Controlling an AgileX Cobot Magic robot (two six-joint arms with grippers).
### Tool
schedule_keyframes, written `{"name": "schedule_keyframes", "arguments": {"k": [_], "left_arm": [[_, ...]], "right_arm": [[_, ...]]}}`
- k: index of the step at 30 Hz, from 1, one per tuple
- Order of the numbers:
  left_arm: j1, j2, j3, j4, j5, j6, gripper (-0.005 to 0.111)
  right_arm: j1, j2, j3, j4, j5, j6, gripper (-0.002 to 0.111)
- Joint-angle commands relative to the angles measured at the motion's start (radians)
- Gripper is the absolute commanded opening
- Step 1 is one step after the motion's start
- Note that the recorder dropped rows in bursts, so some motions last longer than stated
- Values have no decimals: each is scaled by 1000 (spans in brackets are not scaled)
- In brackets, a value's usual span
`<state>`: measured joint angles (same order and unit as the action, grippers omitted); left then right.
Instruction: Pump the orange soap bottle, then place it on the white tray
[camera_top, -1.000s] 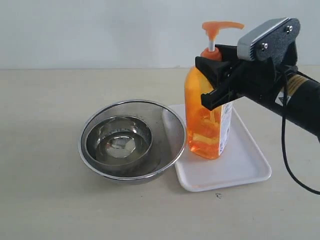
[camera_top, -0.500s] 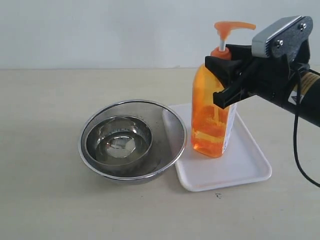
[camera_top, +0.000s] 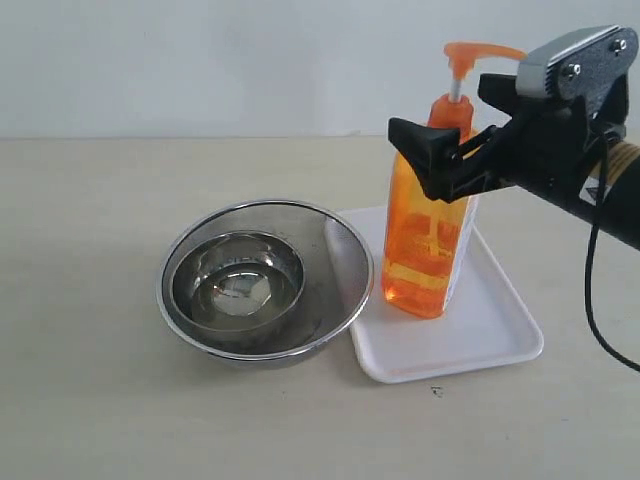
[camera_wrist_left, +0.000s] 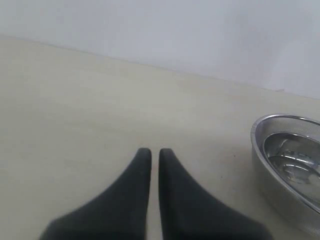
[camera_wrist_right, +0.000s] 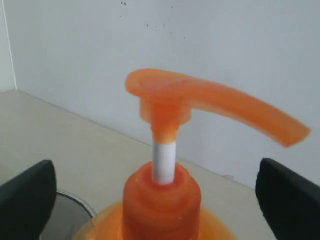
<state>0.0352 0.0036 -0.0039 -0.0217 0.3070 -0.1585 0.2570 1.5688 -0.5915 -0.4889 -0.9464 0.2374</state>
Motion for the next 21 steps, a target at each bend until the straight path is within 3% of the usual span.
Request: {"name": "schedule_keyframes", "arguments": {"k": [1,12,16,21], "left_arm": [[4,-4,4,4,-3,-8,5],[4,-4,4,4,-3,-8,5],[4,-4,4,4,-3,-8,5],[4,-4,4,4,-3,-8,5]], "right_arm": [[-7,-45,8,14,10,46,104],[6,-222,167,38,-28,103,104],[48,-246,246,71,-139,95,104],[150,-260,258,127,-81,101,104]]}}
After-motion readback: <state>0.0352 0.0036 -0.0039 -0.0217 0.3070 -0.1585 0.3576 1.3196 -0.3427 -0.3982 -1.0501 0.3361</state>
